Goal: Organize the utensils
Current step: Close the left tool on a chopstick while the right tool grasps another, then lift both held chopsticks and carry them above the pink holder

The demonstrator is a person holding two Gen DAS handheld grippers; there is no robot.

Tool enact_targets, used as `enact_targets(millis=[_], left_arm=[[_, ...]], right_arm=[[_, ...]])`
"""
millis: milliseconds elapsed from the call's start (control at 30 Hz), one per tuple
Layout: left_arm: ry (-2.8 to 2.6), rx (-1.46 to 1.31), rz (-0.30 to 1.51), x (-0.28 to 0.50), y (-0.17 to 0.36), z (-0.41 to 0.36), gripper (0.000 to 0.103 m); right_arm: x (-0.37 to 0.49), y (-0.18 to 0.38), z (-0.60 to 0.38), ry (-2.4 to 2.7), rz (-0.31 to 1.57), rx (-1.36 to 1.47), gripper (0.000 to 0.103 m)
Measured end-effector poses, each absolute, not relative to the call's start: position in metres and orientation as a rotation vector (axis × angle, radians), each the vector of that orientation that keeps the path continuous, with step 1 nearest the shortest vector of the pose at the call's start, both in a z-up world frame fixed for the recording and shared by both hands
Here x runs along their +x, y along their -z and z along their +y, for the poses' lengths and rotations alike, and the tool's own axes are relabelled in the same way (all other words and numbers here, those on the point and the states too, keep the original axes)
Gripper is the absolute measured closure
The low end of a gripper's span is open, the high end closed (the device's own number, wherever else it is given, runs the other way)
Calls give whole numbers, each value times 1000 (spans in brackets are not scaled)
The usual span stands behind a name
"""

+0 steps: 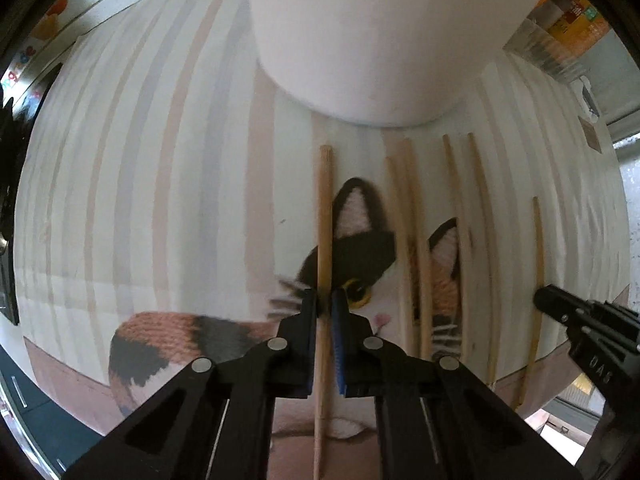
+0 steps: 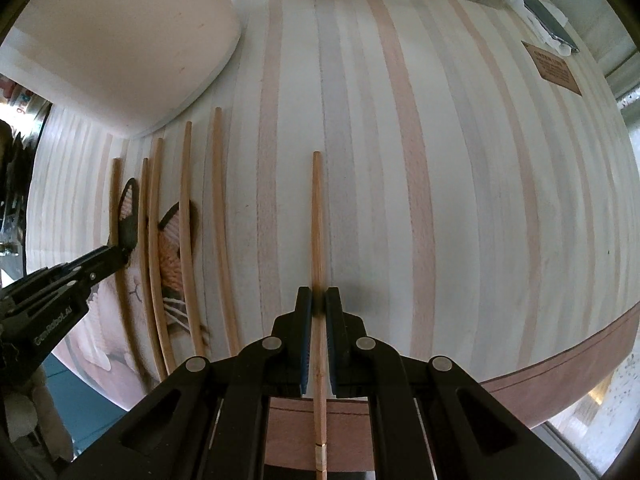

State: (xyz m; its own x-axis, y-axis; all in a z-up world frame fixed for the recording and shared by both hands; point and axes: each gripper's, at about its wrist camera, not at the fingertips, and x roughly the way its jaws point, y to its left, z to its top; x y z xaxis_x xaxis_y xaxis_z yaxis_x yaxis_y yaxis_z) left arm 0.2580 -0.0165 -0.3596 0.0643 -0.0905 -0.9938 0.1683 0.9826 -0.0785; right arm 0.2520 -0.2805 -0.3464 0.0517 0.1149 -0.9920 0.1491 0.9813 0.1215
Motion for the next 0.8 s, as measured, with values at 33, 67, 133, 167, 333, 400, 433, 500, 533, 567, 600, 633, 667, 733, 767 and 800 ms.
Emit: enact_targets(millis=[33, 67, 133, 167, 333, 400, 433, 500, 533, 567, 600, 633, 667, 733, 767, 800], left_arm=[[194, 50, 1494, 255, 360, -12, 98], [194, 44, 1494, 253, 360, -8, 98], [190, 38, 1493, 250, 360, -4, 98], [189, 43, 1493, 248, 360, -3, 98], [180, 37, 1490, 253, 356, -4, 96], [178, 40, 1491, 255, 355, -6, 96], [178, 44, 1491, 257, 353, -8, 96], [178, 51, 1491, 266, 347, -14, 96], [179, 53, 1490, 266, 347, -14, 96], [178, 54, 1489, 268, 346, -16, 96], [178, 55, 1490, 268, 346, -17, 96], [177, 57, 1489, 269, 346, -19, 96], [176, 57, 1489, 270, 347, -21, 96], [176, 66, 1484, 272, 348, -24, 96], [175, 69, 1481, 272, 348, -24, 98], [173, 68, 1479, 272, 348, -25, 98]], right_arm=[[251, 346, -280, 28, 1530, 198, 96], [254, 349, -279, 27, 1534, 191, 96], [255, 349, -278, 23, 1539, 180, 96], [256, 349, -277, 21, 1544, 165, 96], [257, 348, -270, 27, 1550, 130, 96], [258, 349, -271, 27, 1550, 122, 96], [258, 349, -269, 28, 1550, 119, 96], [259, 350, -267, 28, 1551, 115, 96], [259, 350, -267, 28, 1552, 113, 96], [258, 349, -266, 28, 1553, 111, 96], [258, 349, -265, 28, 1554, 109, 96], [258, 349, -265, 28, 1554, 107, 96], [258, 349, -267, 27, 1554, 103, 96], [260, 349, -264, 26, 1554, 88, 96], [260, 350, -262, 27, 1553, 82, 96], [260, 351, -260, 28, 1553, 73, 96]])
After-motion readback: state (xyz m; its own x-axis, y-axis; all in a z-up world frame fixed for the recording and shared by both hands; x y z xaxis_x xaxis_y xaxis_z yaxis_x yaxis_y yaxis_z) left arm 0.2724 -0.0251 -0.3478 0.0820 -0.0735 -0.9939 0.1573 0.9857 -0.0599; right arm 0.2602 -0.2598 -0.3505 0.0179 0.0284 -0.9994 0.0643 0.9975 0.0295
